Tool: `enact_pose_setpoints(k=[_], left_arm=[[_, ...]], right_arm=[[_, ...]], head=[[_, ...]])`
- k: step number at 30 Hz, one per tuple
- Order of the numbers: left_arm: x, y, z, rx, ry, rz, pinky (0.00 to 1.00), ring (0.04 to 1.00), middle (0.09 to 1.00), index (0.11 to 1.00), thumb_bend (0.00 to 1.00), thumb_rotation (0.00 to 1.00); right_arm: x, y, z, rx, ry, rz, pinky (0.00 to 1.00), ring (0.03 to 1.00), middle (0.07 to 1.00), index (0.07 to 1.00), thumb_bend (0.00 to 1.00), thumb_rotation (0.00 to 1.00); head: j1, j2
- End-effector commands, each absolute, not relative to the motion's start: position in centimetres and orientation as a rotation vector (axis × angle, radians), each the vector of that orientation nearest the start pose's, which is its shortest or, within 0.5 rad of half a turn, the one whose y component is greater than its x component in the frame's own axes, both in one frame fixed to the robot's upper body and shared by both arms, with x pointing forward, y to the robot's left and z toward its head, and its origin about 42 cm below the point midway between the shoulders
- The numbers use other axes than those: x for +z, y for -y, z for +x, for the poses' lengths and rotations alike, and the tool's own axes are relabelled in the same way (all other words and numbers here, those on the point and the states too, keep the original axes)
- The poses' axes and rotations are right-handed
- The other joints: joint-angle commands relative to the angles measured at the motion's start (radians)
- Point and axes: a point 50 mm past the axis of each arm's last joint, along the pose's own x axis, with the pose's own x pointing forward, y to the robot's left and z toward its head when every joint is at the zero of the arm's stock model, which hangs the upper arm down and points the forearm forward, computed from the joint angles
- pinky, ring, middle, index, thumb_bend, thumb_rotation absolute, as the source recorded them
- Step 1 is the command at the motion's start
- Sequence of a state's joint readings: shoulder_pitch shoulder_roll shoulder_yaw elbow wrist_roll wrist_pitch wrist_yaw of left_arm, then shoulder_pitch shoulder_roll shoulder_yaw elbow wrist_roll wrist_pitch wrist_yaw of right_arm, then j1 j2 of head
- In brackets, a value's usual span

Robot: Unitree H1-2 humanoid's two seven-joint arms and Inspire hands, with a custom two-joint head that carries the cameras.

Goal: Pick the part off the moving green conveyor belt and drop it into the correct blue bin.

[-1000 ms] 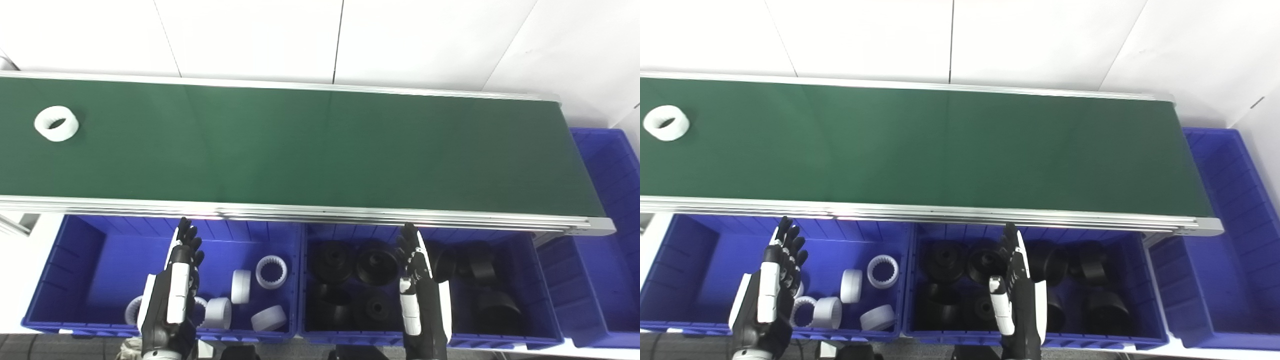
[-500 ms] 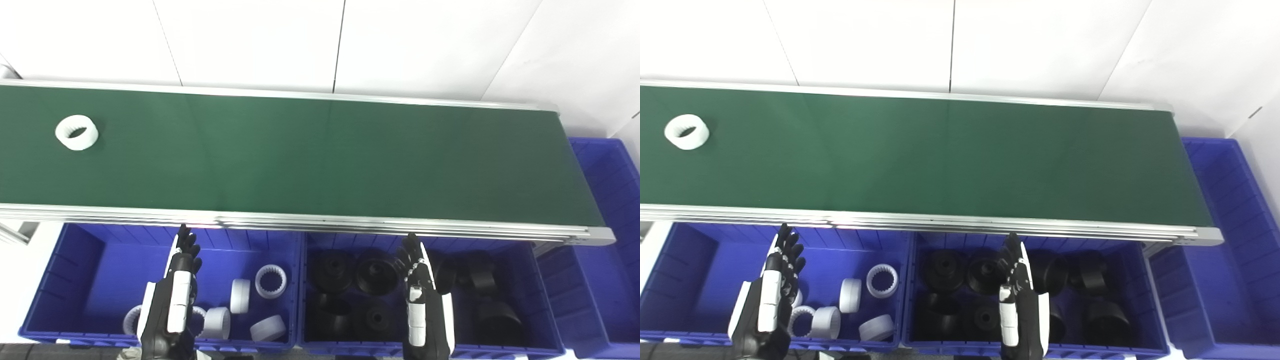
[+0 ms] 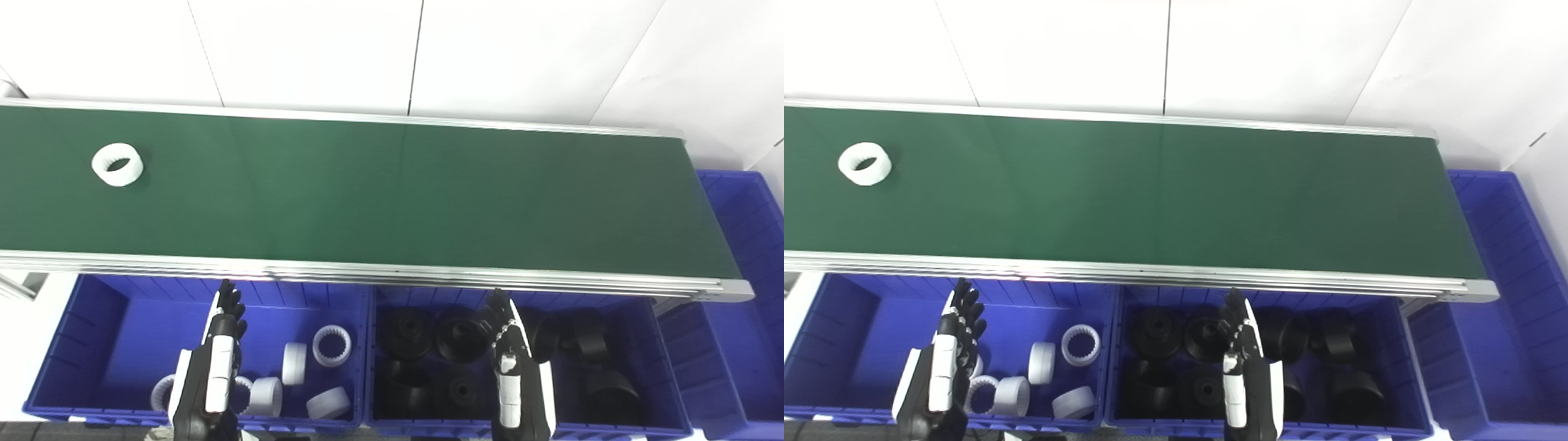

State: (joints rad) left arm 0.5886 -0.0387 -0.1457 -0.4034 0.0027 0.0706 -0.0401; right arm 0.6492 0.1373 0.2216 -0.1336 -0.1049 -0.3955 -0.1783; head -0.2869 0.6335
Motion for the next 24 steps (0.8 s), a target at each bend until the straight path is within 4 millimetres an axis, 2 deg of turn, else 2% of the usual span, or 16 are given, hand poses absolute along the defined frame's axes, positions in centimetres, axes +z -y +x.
enact_pose_setpoints(k=[1, 8, 9, 10, 11, 12, 13, 14, 15, 16, 17, 24], left_arm=[[10.5, -18.9, 10.1, -0.018, -0.172, -0.087, 1.0, 1.0, 1.0, 1.0, 0.42, 0.96], [10.2, -18.7, 10.1, -0.014, -0.178, -0.07, 1.0, 0.997, 1.0, 1.0, 0.39, 0.97], [10.0, -18.6, 10.1, -0.015, -0.18, -0.068, 1.0, 0.997, 1.0, 1.0, 0.39, 0.97], [9.8, -18.5, 10.1, -0.016, -0.18, -0.067, 1.0, 0.997, 1.0, 1.0, 0.39, 0.98], [9.6, -18.4, 10.1, -0.018, -0.181, -0.065, 1.0, 0.996, 1.0, 1.0, 0.39, 0.98], [9.4, -18.2, 10.1, -0.019, -0.182, -0.065, 1.0, 0.994, 1.0, 1.0, 0.41, 0.97], [9.1, -18.0, 10.2, -0.019, -0.184, -0.061, 1.0, 0.993, 1.0, 1.0, 0.41, 0.97], [8.9, -17.9, 10.2, -0.016, -0.187, -0.057, 1.0, 0.989, 1.0, 1.0, 0.43, 0.97], [8.7, -17.7, 10.2, -0.015, -0.183, -0.051, 1.0, 0.985, 1.0, 1.0, 0.44, 0.97], [8.5, -17.6, 10.2, -0.015, -0.18, -0.047, 1.0, 0.984, 1.0, 1.0, 0.43, 0.98], [8.2, -17.5, 10.2, -0.023, -0.172, -0.043, 1.0, 0.984, 1.0, 1.0, 0.43, 0.98], [6.9, -16.6, 10.8, -0.033, -0.132, -0.055, 1.0, 0.974, 1.0, 1.0, 0.45, 0.94]], right_arm=[[6.6, 13.6, 6.8, -0.19, -0.062, 0.113, 0.9, 0.926, 0.935, 0.938, 0.83, 1.0], [6.2, 13.8, 6.9, -0.182, -0.06, 0.117, 0.9, 0.934, 0.939, 0.942, 0.84, 1.0], [6.0, 13.9, 6.9, -0.181, -0.061, 0.117, 0.9, 0.934, 0.939, 0.943, 0.84, 1.0], [5.9, 14.0, 6.9, -0.179, -0.062, 0.116, 0.9, 0.936, 0.941, 0.945, 0.84, 1.0], [5.6, 14.2, 6.9, -0.179, -0.064, 0.117, 0.9, 0.937, 0.942, 0.946, 0.84, 1.0], [5.4, 14.3, 6.9, -0.178, -0.065, 0.117, 0.91, 0.941, 0.945, 0.948, 0.83, 1.0], [5.1, 14.5, 6.9, -0.179, -0.068, 0.119, 0.91, 0.943, 0.946, 0.949, 0.83, 1.0], [4.9, 14.7, 6.9, -0.181, -0.07, 0.124, 0.92, 0.946, 0.948, 0.95, 0.84, 1.0], [4.6, 14.8, 6.9, -0.183, -0.073, 0.13, 0.93, 0.95, 0.952, 0.953, 0.84, 1.0], [4.4, 15.0, 7.0, -0.184, -0.074, 0.134, 0.93, 0.954, 0.957, 0.958, 0.84, 1.0], [4.2, 15.2, 7.0, -0.186, -0.078, 0.138, 0.93, 0.954, 0.957, 0.958, 0.84, 1.0], [3.3, 16.1, 7.3, -0.188, -0.091, 0.146, 0.95, 0.967, 0.967, 0.962, 0.84, 1.0]], head=[[-0.001, -0.001], [0.016, -0.022], [0.033, -0.044], [0.033, -0.044], [0.056, -0.071], [0.059, -0.076], [0.084, -0.105], [0.084, -0.105], [0.107, -0.13], [0.107, -0.13], [0.125, -0.15], [0.162, -0.175]])
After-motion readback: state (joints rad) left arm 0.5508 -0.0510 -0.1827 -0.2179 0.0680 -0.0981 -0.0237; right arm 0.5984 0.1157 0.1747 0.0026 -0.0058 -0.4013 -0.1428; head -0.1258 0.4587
